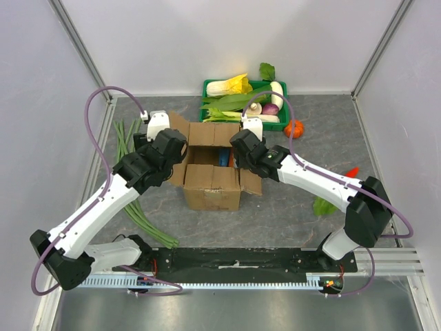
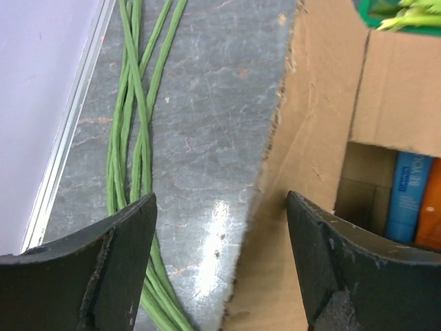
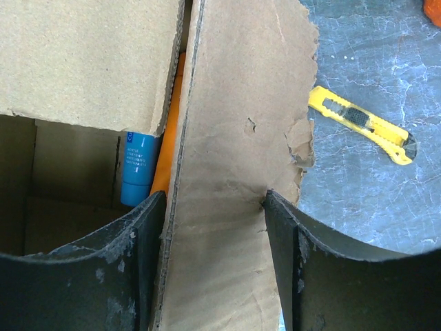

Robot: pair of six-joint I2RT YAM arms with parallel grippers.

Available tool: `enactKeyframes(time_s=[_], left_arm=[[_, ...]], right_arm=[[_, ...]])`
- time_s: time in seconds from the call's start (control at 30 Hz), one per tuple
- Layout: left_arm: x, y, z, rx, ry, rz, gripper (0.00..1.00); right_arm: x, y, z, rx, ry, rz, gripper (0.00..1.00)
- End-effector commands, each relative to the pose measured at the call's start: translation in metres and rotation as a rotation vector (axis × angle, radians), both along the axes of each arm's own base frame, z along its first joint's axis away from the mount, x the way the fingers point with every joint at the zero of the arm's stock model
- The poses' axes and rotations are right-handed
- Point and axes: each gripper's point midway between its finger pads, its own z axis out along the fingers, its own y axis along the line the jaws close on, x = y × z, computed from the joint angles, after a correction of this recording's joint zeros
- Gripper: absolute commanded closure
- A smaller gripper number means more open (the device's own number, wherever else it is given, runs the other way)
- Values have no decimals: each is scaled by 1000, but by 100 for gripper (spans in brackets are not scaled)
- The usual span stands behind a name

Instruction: Unpack the express box

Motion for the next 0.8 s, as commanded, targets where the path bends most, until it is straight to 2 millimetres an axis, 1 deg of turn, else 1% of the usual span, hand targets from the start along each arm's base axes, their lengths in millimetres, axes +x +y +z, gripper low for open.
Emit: enactKeyframes(time_s=[0.0,0.07,0.13,0.2,0.3,0.37,0.4,0.47,0.5,0.53,0.57,0.6,0.63,0.67,0.7,0.73,0.77], left_arm=[[2,6,-15,-28,-4,61,18],[2,7,-31,-15,37,77,18],[-1,12,-43,-18,63,113,18],[-1,13,-52,-12,87,129,18],[0,10,-68,-5,133,137,18],[0,7,-71,-17,148,139,19],[1,3,-75,-30,164,129,21],[4,-5,-74,-70,163,118,26],[4,-12,-72,-103,165,90,30],[5,-17,-69,-127,156,67,33],[10,-24,-64,-164,130,47,40],[10,-31,-64,-200,127,19,41],[9,-34,-54,-244,93,2,42],[13,-40,-47,-285,58,-15,42],[12,-43,-45,-320,45,-27,42],[10,-44,-37,-353,15,-38,41],[11,-47,-34,-385,-11,-51,38]], right_arm=[[0,-1,7,29,-17,-16,35],[-1,-1,7,28,-15,-13,35],[-1,0,6,28,-12,-9,35],[-2,-1,5,28,-8,-9,35],[-2,0,5,29,-8,-6,35],[-3,-1,5,29,-8,-6,35],[-3,-1,5,28,-8,-5,35],[-3,-1,7,27,-10,-2,35],[-3,-1,8,28,-13,-1,34],[-3,-1,8,28,-12,0,34],[-3,-2,9,31,-14,0,34],[-3,-1,10,33,-16,0,35],[-4,-1,10,33,-15,5,34],[-4,-1,11,36,-17,5,34],[-4,-2,12,36,-19,3,34],[-4,-2,12,37,-20,2,34],[-4,-3,13,37,-21,1,34]])
